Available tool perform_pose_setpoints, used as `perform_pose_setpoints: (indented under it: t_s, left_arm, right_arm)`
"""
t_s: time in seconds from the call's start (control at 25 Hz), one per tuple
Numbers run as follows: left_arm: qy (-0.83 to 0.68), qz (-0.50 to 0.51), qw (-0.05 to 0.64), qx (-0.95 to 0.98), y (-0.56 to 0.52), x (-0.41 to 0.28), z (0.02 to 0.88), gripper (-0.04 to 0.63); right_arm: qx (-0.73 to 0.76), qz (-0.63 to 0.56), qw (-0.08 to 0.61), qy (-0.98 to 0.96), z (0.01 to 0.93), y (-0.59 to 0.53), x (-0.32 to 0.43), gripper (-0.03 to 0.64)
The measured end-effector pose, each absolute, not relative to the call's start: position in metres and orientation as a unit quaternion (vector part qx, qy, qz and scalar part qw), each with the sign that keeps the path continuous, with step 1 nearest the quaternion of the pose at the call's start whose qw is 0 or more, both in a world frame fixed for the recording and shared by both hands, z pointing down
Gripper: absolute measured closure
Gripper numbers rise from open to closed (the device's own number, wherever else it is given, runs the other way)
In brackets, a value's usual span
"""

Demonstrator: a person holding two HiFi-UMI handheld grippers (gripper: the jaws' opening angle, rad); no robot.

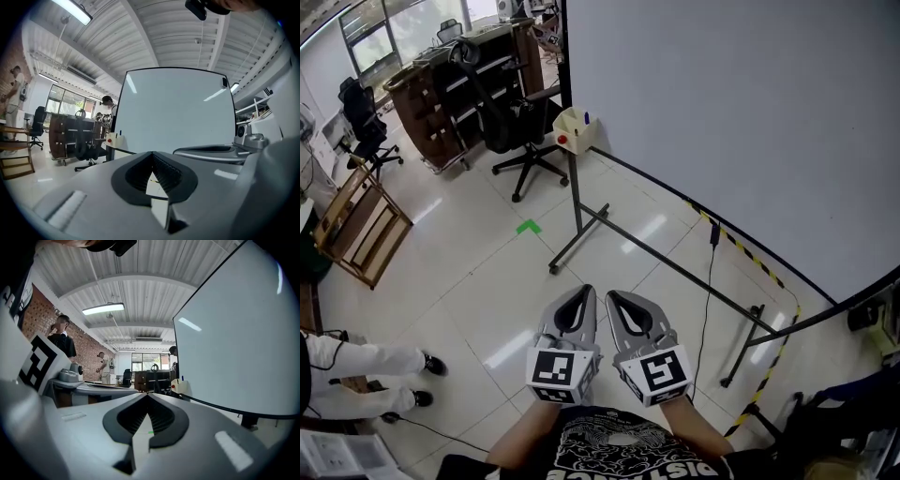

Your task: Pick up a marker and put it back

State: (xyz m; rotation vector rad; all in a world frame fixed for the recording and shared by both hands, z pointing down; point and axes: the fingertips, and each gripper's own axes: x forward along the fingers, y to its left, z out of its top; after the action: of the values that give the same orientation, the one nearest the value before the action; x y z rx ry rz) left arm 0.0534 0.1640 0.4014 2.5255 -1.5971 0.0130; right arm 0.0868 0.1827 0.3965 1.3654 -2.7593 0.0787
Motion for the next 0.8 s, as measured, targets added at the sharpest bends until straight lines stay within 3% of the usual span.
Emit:
perform_pose_setpoints:
  t_s: [0.8]
  left_arm:
    - [-0.486, 0.005, 0.088, 0.870, 0.000, -0.039, 0.398, 0.591]
  right_arm:
    - [0.483, 0.018, 0.051, -0.874, 0.389, 0.020, -0.011, 0.617]
